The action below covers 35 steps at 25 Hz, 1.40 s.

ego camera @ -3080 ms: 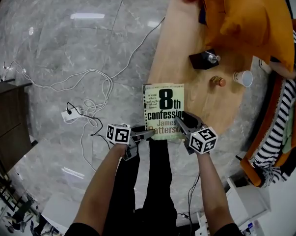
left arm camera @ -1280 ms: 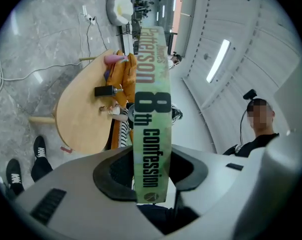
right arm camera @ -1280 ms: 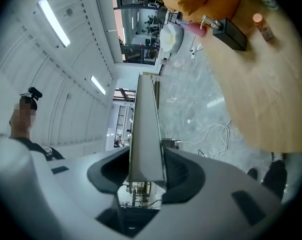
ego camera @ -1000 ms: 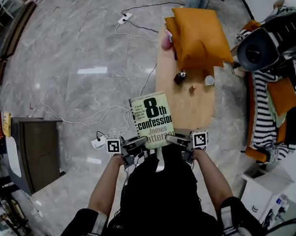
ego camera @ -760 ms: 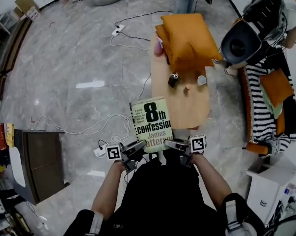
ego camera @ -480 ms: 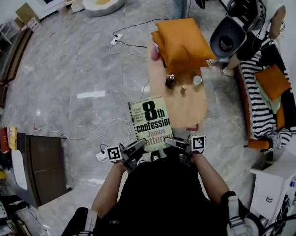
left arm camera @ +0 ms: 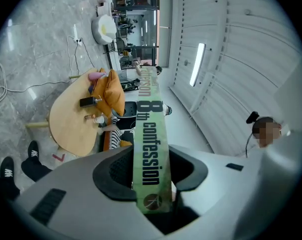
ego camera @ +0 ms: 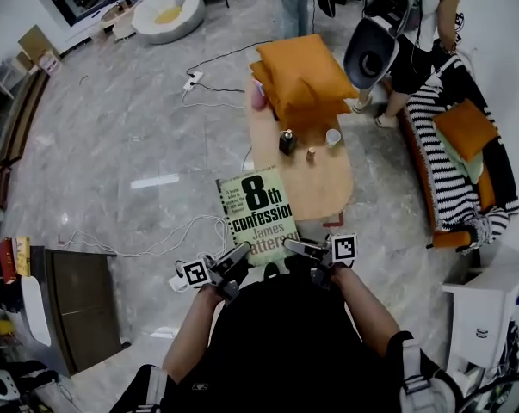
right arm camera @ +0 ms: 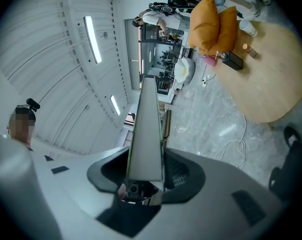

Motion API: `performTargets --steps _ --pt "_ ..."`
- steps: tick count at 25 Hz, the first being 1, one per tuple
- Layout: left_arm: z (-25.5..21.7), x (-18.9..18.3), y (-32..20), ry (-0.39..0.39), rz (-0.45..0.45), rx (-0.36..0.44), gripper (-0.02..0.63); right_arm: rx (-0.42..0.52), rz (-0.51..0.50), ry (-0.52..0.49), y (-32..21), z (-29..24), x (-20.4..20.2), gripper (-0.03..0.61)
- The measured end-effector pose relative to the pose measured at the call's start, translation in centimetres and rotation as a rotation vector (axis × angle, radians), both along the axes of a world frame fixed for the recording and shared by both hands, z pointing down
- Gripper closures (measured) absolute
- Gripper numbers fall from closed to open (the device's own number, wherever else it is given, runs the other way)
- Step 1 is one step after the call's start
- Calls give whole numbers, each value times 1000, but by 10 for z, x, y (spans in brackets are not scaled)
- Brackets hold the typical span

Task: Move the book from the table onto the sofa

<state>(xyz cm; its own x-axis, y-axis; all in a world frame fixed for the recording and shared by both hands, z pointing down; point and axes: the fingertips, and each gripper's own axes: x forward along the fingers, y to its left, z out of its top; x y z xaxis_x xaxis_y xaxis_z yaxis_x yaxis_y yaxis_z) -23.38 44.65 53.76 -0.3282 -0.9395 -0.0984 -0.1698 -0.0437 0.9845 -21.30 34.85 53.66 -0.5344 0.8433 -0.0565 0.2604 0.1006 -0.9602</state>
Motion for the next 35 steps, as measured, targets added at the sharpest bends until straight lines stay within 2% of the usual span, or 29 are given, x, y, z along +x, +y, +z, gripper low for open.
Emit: performTargets --steps 13,26,35 --pt "-3 2 -2 -16 42 -7 448 13 52 -9 0 -3 8 396" --pt "5 15 1 25 50 -3 448 11 60 19 4 4 23 396" --pt "9 25 -28 25 141 -21 448 8 134 43 -21 11 45 396"
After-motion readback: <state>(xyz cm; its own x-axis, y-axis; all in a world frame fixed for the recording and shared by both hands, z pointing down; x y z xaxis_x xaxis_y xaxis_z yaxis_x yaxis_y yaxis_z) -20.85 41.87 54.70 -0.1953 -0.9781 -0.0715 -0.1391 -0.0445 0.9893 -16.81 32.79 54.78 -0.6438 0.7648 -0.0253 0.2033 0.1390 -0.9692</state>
